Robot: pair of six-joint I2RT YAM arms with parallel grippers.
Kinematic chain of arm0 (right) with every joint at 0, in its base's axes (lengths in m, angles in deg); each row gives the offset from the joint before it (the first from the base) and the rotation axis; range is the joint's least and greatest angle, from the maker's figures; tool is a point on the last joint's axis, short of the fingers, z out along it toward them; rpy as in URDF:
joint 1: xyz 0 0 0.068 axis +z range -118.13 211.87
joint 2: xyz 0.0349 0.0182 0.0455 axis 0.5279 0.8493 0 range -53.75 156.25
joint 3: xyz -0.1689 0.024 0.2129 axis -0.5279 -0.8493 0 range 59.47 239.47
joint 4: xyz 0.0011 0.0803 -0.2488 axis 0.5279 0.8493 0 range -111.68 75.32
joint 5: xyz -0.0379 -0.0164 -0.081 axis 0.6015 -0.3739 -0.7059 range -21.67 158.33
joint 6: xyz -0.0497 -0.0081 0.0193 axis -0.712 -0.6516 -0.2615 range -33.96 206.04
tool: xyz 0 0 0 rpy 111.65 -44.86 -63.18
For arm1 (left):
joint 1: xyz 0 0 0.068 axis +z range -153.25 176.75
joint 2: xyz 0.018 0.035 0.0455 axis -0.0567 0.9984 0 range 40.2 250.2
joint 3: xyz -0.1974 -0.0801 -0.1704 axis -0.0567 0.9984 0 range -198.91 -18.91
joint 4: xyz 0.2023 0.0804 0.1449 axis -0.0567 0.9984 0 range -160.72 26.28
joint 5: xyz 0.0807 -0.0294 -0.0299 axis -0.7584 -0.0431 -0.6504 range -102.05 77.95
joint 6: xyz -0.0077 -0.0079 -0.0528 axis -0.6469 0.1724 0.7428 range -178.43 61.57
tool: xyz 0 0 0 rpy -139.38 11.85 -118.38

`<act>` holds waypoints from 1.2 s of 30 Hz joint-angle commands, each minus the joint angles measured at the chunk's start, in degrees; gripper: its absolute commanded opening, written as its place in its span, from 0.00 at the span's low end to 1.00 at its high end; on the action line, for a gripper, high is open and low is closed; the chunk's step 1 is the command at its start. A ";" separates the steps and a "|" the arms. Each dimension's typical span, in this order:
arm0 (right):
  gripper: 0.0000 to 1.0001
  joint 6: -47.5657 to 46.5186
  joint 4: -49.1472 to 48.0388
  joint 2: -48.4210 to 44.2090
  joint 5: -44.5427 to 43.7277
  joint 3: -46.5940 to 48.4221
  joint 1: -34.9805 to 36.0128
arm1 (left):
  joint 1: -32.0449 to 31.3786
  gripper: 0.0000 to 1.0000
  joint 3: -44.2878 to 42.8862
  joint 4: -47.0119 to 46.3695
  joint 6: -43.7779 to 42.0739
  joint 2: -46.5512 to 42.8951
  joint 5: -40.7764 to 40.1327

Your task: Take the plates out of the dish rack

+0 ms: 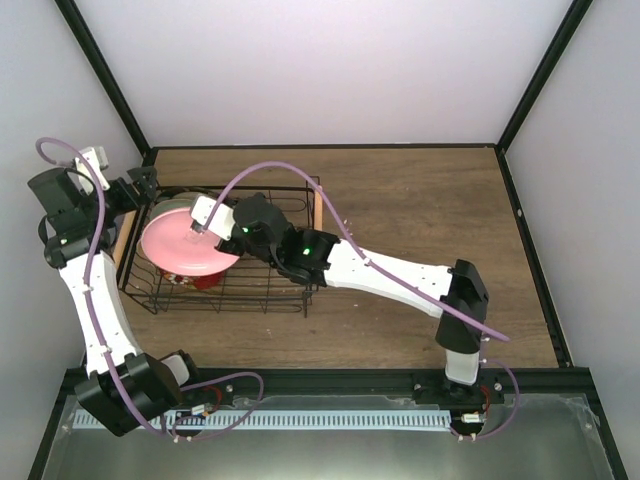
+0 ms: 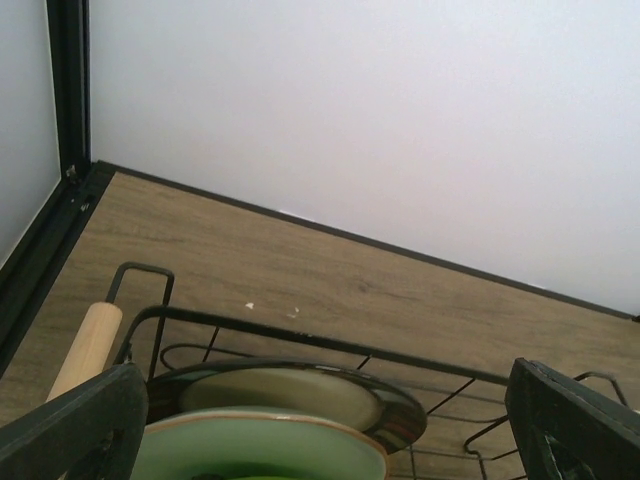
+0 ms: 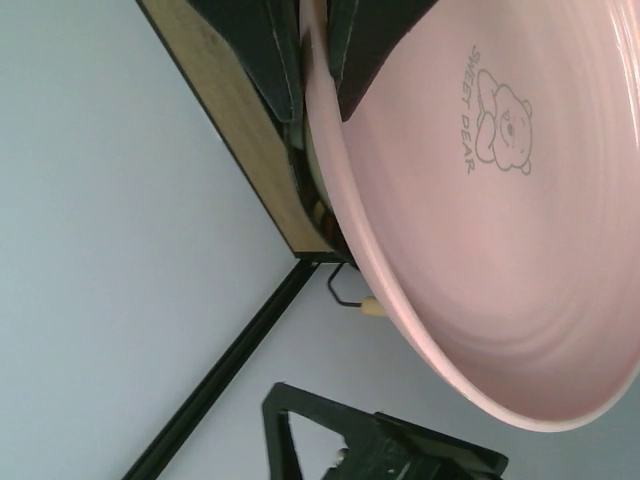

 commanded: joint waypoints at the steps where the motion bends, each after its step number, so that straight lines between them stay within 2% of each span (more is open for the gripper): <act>1: 0.01 -0.46 -0.56 -3.79 -4.40 4.04 0.26 | 0.26 1.00 -3.76 -2.39 2.94 -0.07 2.30; 6: 0.01 0.76 2.07 -4.66 -5.17 10.88 -2.19 | 0.19 1.00 -6.86 -4.04 6.18 0.41 2.87; 10: 0.01 1.56 4.38 -4.66 -4.94 18.92 -8.02 | 0.20 1.00 -8.62 -5.29 7.90 0.72 3.48; 13: 0.01 5.24 7.63 -3.64 -4.54 24.79 -15.94 | 0.23 1.00 -8.90 -5.53 8.09 0.82 3.75; 16: 0.01 15.34 16.20 -0.81 -2.01 32.83 -27.68 | 0.20 1.00 -8.50 -5.09 8.01 0.51 4.09; 18: 0.01 22.36 20.92 0.02 1.02 34.50 -34.67 | 0.19 1.00 -8.10 -4.87 7.85 0.02 4.22; 21: 0.01 32.42 25.06 -1.17 5.50 30.28 -44.19 | 0.25 1.00 -7.59 -4.50 7.38 -0.75 4.23; 27: 0.01 46.61 28.35 -3.77 16.25 14.25 -61.97 | 0.14 1.00 -6.91 -3.32 6.32 -1.38 4.37; 30: 0.01 50.68 26.94 -4.32 22.13 5.28 -69.35 | 0.17 1.00 -6.86 -2.94 6.12 -1.49 4.56; 36: 0.01 54.97 23.88 -2.85 26.67 -8.33 -80.10 | 0.12 1.00 -6.06 -2.26 5.98 -2.18 4.64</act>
